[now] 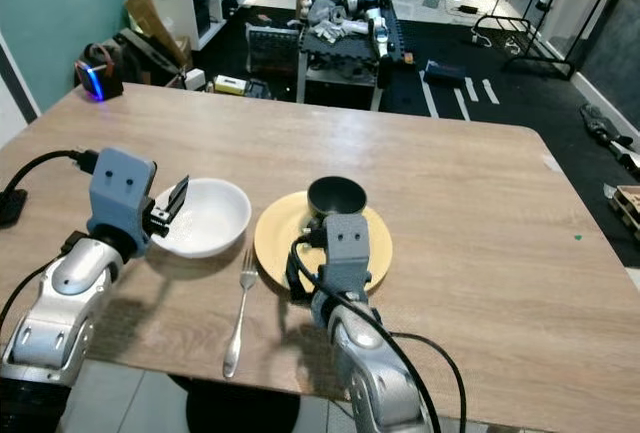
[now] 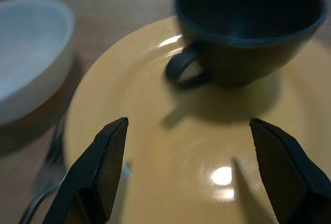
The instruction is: Setting the table
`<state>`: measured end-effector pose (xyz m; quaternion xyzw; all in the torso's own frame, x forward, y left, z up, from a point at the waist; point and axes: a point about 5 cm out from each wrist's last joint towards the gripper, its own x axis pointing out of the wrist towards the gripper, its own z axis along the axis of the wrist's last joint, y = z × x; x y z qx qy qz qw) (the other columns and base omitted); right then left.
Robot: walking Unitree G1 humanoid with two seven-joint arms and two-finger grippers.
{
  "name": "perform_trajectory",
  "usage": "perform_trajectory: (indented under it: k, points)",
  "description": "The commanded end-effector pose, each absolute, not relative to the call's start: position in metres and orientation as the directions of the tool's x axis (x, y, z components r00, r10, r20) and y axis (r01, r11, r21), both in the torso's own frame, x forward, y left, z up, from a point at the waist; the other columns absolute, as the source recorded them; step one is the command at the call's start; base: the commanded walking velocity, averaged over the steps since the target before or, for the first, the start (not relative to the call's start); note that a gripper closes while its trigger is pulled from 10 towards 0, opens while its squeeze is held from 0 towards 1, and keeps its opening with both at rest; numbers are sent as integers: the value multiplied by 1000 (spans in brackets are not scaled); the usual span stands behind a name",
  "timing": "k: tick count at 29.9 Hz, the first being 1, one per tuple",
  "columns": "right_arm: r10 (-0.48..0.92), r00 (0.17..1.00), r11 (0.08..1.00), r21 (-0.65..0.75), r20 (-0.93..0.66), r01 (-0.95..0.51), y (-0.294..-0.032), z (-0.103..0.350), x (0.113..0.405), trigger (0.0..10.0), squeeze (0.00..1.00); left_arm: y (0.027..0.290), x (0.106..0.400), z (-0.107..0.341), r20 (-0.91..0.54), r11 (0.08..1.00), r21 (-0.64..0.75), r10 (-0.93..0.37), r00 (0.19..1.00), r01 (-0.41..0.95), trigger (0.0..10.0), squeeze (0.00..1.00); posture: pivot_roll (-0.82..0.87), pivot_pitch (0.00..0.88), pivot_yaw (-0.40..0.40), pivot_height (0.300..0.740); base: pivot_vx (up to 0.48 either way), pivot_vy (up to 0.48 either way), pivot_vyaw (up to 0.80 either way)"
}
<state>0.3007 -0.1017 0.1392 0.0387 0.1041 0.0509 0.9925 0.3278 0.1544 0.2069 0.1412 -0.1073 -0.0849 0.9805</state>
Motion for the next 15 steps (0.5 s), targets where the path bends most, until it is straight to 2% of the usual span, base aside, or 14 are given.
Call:
perform_trajectory:
  k: [1,12,15]
  points:
    - [71,975,995,83,-209,-55,-106,136,304,10000,0,155,329,205,181,943,307,-188,965,127,10000,0,-13,0,49,740,0,0,0]
    - [-48,973,994,83,-226,68,-110,133,318,10000,0,153,343,219,217,945,315,-160,963,86,10000,0,-3,0,45,740,0,0,0]
    - [-71,966,985,132,-248,107,-108,129,319,10000,0,154,346,220,220,945,317,-151,964,76,10000,0,-2,0,48,740,0,0,0]
